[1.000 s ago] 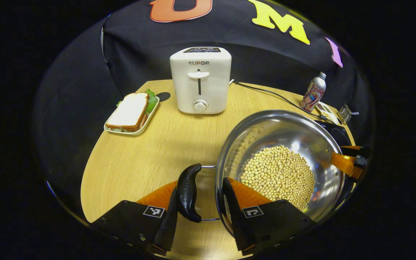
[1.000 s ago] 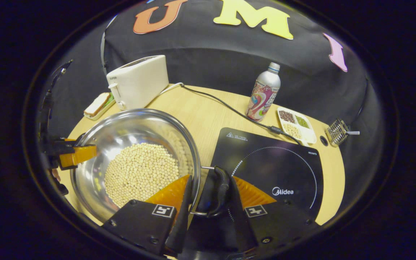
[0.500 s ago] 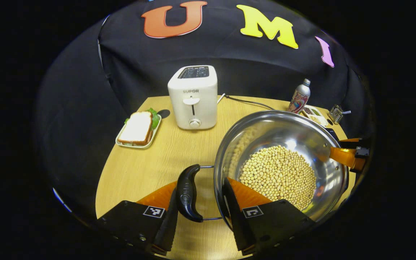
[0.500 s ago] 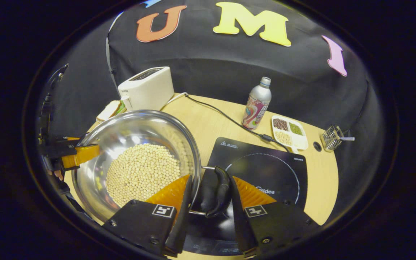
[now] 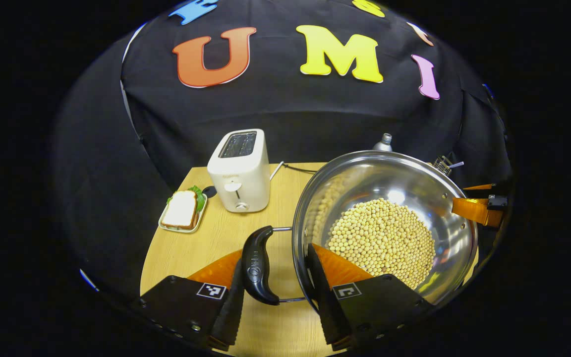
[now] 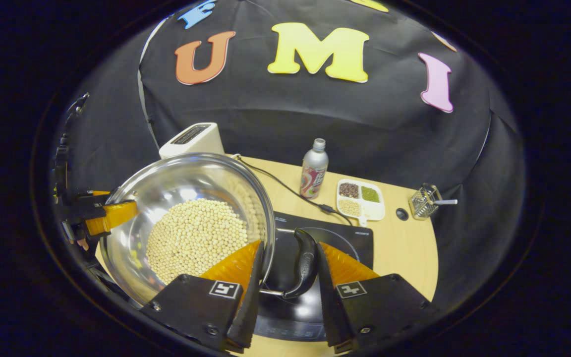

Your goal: First push the handle of the pot to place it horizontally, then grasp the pot with both hands and set it on the induction cooktop.

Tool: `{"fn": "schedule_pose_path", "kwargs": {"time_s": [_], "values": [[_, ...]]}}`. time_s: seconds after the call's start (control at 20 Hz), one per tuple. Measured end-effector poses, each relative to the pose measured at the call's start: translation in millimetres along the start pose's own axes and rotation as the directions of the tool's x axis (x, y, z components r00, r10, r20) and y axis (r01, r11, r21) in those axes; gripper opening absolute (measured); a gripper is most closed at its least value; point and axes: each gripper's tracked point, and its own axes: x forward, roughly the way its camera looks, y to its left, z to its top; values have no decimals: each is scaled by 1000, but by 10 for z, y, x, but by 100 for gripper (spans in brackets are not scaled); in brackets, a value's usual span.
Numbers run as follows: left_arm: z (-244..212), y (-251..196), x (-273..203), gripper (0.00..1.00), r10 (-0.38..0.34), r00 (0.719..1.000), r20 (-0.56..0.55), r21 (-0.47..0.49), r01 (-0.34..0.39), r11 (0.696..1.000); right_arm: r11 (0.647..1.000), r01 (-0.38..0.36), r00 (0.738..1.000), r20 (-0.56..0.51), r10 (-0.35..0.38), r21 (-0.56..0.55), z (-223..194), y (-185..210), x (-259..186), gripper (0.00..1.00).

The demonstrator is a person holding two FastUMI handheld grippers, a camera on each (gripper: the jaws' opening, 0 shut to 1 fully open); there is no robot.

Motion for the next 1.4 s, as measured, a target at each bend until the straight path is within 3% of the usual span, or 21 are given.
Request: {"fn": "schedule_pose_path", "kwargs": {"time_s": [0.65, 1.4], "values": [[434, -1145, 29, 63, -77, 996, 51, 64, 74, 995, 995, 77, 995, 50, -81, 68, 26, -1249, -405, 55], [-2, -1711, 834, 63, -126, 992, -11, 57, 126, 990, 986, 124, 992, -18, -123, 108, -562, -1819, 249, 54]]}}
